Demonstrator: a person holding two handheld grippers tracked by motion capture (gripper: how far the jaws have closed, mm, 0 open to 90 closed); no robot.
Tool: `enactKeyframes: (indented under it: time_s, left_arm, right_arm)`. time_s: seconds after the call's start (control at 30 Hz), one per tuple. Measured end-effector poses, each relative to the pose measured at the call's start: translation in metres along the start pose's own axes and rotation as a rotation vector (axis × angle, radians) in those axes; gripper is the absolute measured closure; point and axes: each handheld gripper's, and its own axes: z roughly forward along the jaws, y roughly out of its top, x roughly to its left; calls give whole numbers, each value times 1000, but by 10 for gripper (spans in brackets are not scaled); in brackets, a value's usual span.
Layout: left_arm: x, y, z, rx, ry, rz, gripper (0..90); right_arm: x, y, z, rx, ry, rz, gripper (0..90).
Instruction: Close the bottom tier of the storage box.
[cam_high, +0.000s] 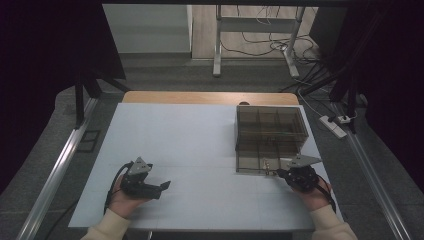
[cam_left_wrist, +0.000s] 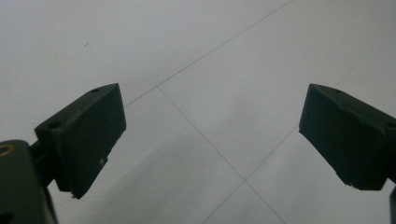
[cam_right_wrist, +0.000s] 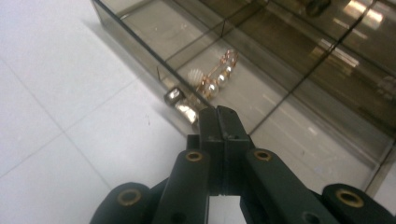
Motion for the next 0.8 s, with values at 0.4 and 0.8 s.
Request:
enactKeyframes:
  time_s: [0.4, 0.8]
  left_arm:
    - [0, 0, 0, 1, 1, 1, 67]
    - [0, 0, 1, 2, 2, 1, 67]
  right_arm:
    - [1, -2, 8, 60, -2, -30, 890]
    - [-1, -1, 10, 50, -17, -28, 890]
